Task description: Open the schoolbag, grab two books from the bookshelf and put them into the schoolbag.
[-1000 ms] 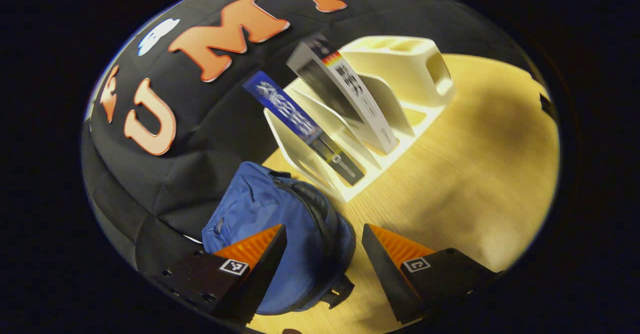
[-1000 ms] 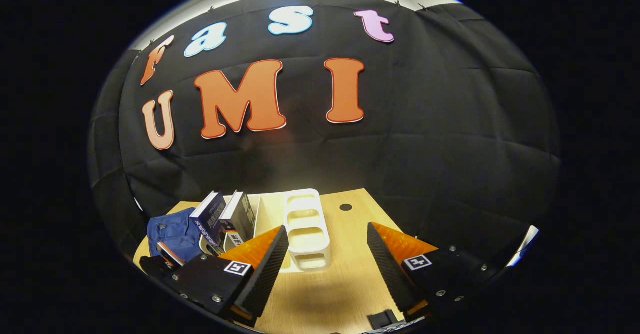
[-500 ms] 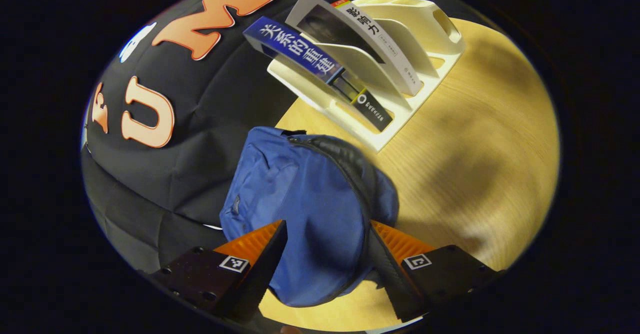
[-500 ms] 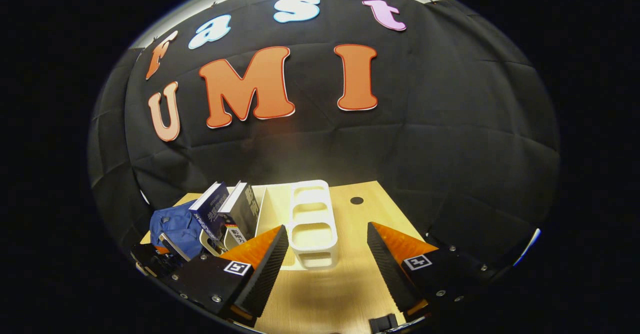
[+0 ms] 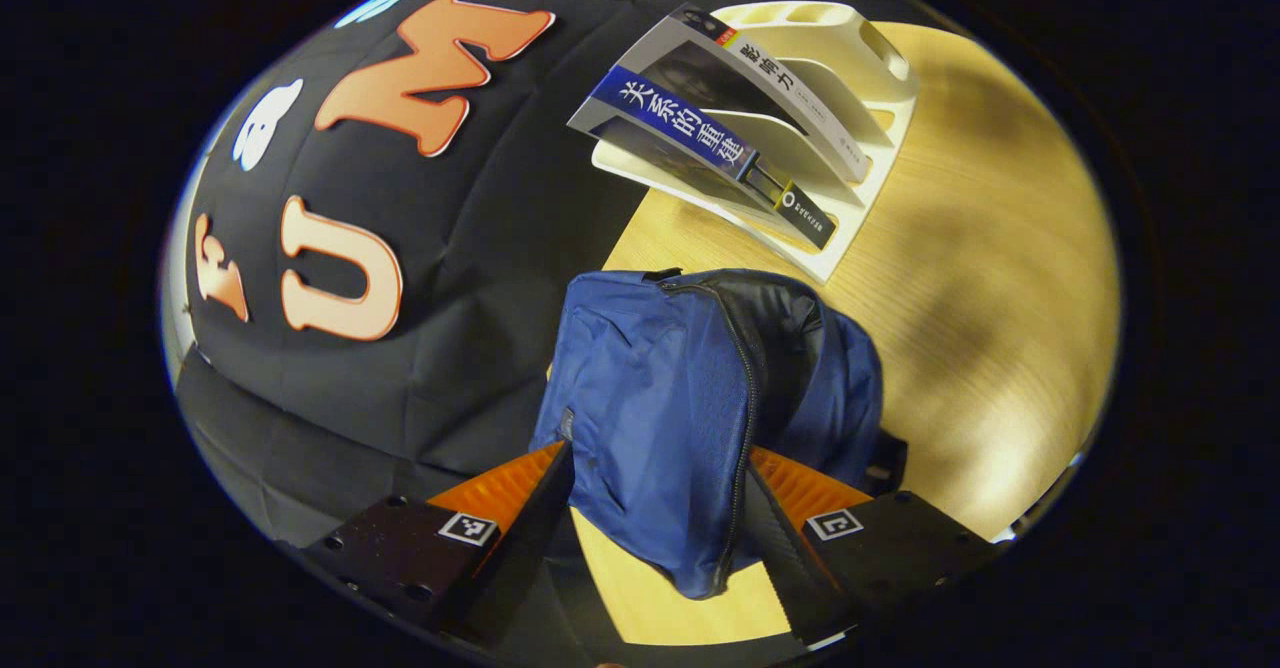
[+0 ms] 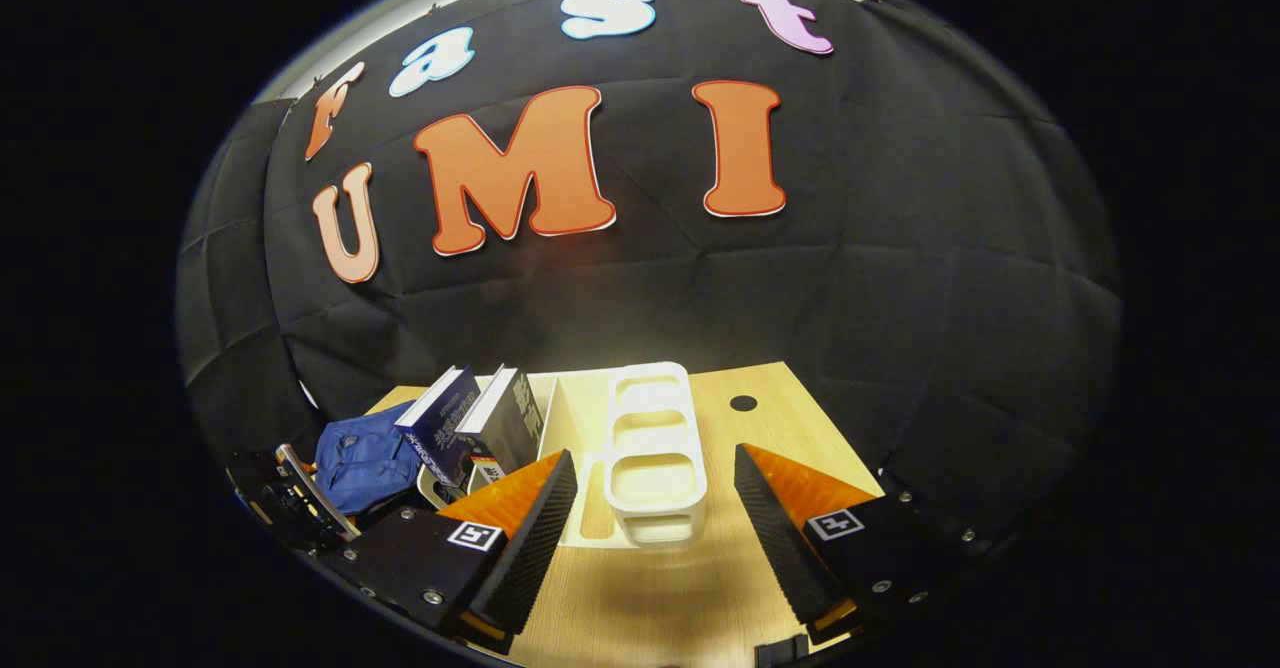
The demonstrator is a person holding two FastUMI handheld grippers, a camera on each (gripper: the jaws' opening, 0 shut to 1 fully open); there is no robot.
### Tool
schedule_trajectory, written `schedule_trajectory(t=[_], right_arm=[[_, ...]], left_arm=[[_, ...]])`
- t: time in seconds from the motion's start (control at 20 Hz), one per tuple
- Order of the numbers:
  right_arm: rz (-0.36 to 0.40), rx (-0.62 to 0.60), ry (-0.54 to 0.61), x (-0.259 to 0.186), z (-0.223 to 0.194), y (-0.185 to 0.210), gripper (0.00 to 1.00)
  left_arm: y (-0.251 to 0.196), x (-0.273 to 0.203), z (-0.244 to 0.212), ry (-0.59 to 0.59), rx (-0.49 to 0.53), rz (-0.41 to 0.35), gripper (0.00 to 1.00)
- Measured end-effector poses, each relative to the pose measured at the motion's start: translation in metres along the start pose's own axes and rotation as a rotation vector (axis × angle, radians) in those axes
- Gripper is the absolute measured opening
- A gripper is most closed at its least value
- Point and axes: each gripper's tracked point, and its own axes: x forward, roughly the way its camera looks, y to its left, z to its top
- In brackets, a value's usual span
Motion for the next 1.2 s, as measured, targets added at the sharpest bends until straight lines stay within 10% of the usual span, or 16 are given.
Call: schedule_trajectory(t=[0.2,0.35,0.45,1.2], right_arm=[[-0.006,0.030,0.004,0.000,0.001,-0.003,0.95],[-0.029,0.034,0.009,-0.001,0.000,-0.011,0.95],[-0.026,0.031,0.002,0.000,0.002,-0.010,0.95],[0.158,0.015,-0.008,-0.001,0.029,0.031,0.95]], left_arm=[[-0.018,0.025,-0.022,0.075,-0.034,-0.085,0.91],[-0.030,0.030,-0.022,0.104,0.005,-0.098,0.26],[-0.038,0.041,-0.027,0.116,0.041,-0.145,0.06],[0.089,0.013,0.012,0.195,-0.090,-0.472,0.03]])
